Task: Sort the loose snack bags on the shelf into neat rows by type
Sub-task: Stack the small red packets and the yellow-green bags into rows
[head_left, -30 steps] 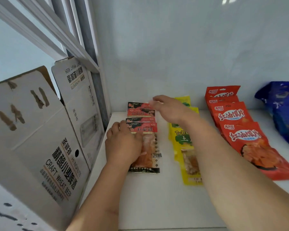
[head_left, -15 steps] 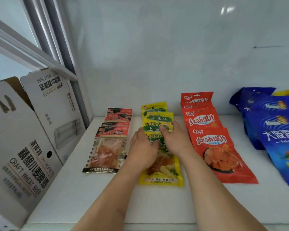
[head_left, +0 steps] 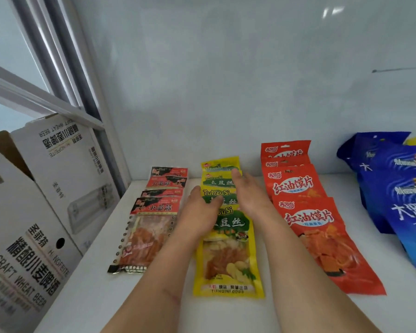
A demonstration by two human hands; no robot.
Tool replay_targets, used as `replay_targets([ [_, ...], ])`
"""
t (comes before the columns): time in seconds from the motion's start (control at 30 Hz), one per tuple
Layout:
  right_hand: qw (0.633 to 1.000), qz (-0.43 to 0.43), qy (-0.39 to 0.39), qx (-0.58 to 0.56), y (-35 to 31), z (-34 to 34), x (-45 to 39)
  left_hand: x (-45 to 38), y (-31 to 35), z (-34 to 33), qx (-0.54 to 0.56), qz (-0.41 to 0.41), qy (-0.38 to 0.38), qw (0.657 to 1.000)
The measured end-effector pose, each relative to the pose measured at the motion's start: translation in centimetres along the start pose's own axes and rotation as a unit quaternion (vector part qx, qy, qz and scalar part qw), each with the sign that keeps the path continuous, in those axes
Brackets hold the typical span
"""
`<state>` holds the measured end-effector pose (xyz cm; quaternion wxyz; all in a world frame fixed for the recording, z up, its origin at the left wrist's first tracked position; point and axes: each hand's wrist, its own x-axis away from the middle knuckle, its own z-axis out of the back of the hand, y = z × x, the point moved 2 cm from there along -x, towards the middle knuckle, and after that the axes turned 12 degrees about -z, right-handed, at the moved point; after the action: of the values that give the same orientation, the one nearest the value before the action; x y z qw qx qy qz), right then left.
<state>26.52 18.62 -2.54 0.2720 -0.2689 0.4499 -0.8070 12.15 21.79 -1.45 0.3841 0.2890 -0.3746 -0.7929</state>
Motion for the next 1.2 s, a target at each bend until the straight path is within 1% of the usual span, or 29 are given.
replay_targets([
  [0.1, 1.0, 0.007, -0.009, -0.021, 0.0, -0.1, -0.6, -0.2, -0.5, -0.1, 0.003, -0.011, -0.006, 1.0],
  [0.23, 0.999, 0.016, 0.012, 0.042, -0.1, -0.6, -0.9, 0.2, -0.3, 0.1, -0.006, -0.029, -0.002, 1.0],
  [0.27, 0.998, 0.014, 0.015, 0.064, -0.2, -0.7, -1.1, 0.5, -0.2, 0.2, -0.028, -0.039, -0.006, 0.999],
  [0.33, 0.993, 0.018, 0.021, 0.111, -0.6, -0.8, -1.5, 1.7, -0.3, 0.0, -0.108, -0.065, -0.031, 0.992],
  [0.43, 0.982, 0.029, 0.017, 0.186, -1.3, -1.2, -2.1, 5.3, -0.5, -0.7, -0.226, -0.09, -0.084, 0.966],
  [0.5, 0.971, 0.029, 0.009, 0.237, -1.4, -1.8, -2.8, 7.1, -0.9, -1.3, -0.275, -0.111, -0.114, 0.948],
  [0.57, 0.962, 0.021, 0.002, 0.272, -1.2, -2.1, -3.4, 7.2, -1.2, -1.3, -0.298, -0.127, -0.12, 0.938],
  [0.67, 0.956, 0.021, 0.001, 0.294, -0.9, -2.1, -3.8, 6.2, -1.0, -0.6, -0.318, -0.147, -0.124, 0.928],
  [0.77, 0.957, 0.025, -0.009, 0.29, -1.1, -2.1, -3.6, 5.7, -1.1, -0.4, -0.331, -0.155, -0.132, 0.922],
  [0.87, 0.96, 0.031, -0.017, 0.278, -1.3, -2.2, -3.4, 5.4, -1.6, -0.7, -0.321, -0.141, -0.141, 0.926],
  [0.93, 0.956, 0.029, -0.016, 0.292, -1.1, -2.2, -3.4, 5.3, -1.8, -0.8, -0.316, -0.137, -0.144, 0.928],
  [1.07, 0.945, 0.031, -0.003, 0.327, -0.1, -2.4, -3.4, 5.4, -1.7, -0.9, -0.344, -0.143, -0.165, 0.913],
  [1.2, 0.945, 0.037, 0.002, 0.325, 0.0, -2.6, -2.9, 5.3, -1.7, -1.0, -0.322, -0.129, -0.155, 0.925],
])
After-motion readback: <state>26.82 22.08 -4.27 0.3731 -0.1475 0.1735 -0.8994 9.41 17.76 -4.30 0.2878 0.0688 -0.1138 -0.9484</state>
